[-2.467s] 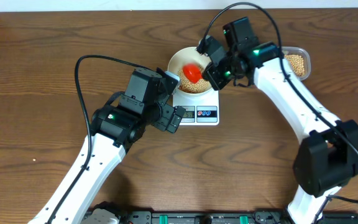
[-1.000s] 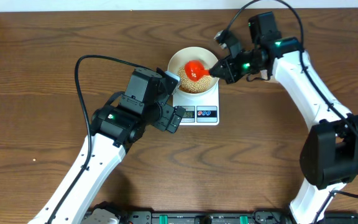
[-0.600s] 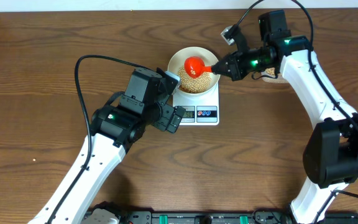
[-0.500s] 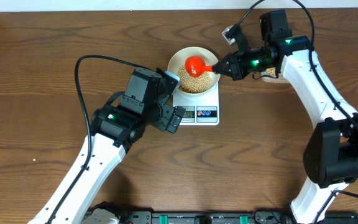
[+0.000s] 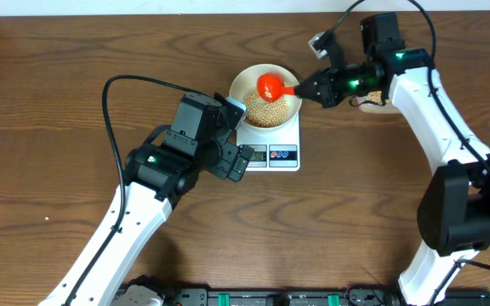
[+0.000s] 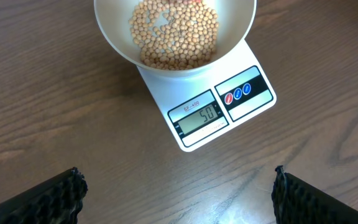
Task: Scoop item into bowl and weigh 50g on scale
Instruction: 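Carry the scoop to the tub and tip the chickpeas in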
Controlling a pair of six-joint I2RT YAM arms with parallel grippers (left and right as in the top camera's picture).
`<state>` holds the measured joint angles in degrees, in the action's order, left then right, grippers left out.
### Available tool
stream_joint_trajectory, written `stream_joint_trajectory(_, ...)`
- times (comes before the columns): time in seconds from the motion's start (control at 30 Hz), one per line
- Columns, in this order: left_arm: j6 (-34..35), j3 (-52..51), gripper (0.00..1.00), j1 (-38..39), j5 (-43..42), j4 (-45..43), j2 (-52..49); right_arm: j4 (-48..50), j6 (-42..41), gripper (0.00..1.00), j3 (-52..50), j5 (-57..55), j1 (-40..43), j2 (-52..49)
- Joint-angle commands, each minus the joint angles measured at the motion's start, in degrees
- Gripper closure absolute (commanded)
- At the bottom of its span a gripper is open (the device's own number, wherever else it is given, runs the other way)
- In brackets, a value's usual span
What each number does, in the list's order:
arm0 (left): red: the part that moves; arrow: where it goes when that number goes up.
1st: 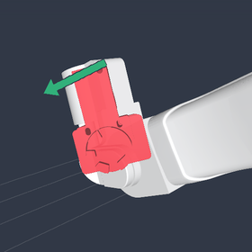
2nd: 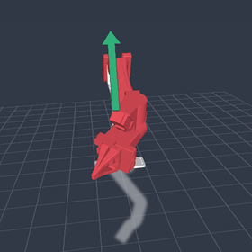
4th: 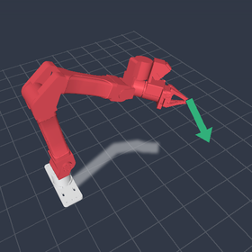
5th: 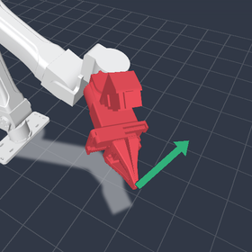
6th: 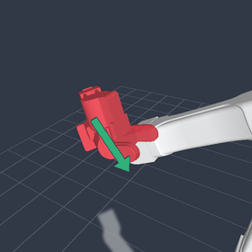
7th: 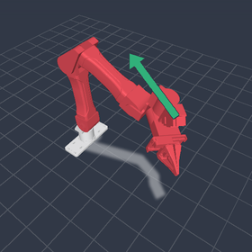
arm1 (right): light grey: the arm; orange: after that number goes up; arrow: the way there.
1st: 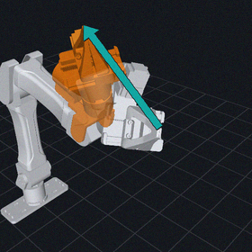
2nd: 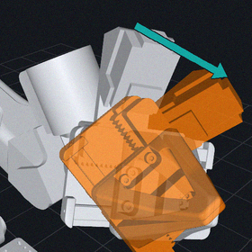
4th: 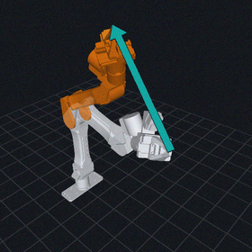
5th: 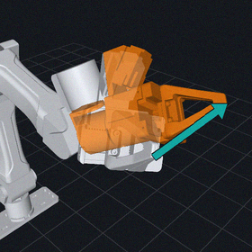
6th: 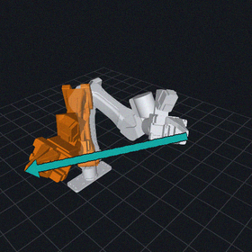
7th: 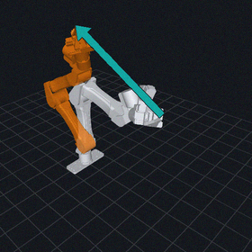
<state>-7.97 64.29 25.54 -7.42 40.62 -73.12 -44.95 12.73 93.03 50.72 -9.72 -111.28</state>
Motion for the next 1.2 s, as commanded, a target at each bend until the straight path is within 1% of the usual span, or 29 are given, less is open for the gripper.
stream_joint_trajectory(0.0, -0.6, -0.2, 0.03, -0.2, -0.3, 0.1, 0.1, -1.0, -0.2, 0.99, 0.0, 1.6, 3.8, 3.7)
stream_joint_trajectory(0.13, -0.6, -0.2, 0.02, -0.2, -0.3, 0.1, 0.1, -3.1, 0.2, 0.99, 0.0, 1.6, 8.8, 7.2)
stream_joint_trajectory(0.2, -0.6, -0.2, 0.03, -0.2, -0.3, 0.1, 0.1, -5.1, 1.8, 0.99, 0.0, 1.4, 12.8, 9.6)
stream_joint_trajectory(0.33, -0.6, -0.2, 0.03, -0.2, -0.3, 0.1, 0.1, -7.1, 1.9, 0.99, 0.0, -0.8, 19.7, 12.8)
stream_joint_trajectory(0.47, -0.6, -0.2, 0.03, -0.2, -0.3, 0.1, 0.1, -8.6, 1.9, 0.99, 0.0, -7.2, 25.9, 14.2)
stream_joint_trajectory(0.53, -0.6, -0.2, 0.03, -0.2, -0.3, 0.1, 0.1, -9.4, 0.9, 0.99, 0.0, -13.7, 27.9, 14.1)
stream_joint_trajectory(0.67, -0.6, -0.2, 0.03, -0.2, -0.3, 0.1, 0.1, -10.2, 0.5, 0.99, 0.0, -23.7, 27.6, 13.6)
stream_joint_trajectory(0.83, -0.6, -0.2, 0.03, -0.2, -0.3, 0.1, 0.1, -9.9, 0.5, 0.99, 0.0, -32.0, 24.5, 13.6)
stream_joint_trajectory(1.17, -0.6, -0.2, 0.02, -0.2, -0.3, 0.1, 0.1, -9.2, -0.5, 0.98, 0.0, -60.6, 11.1, 13.6)
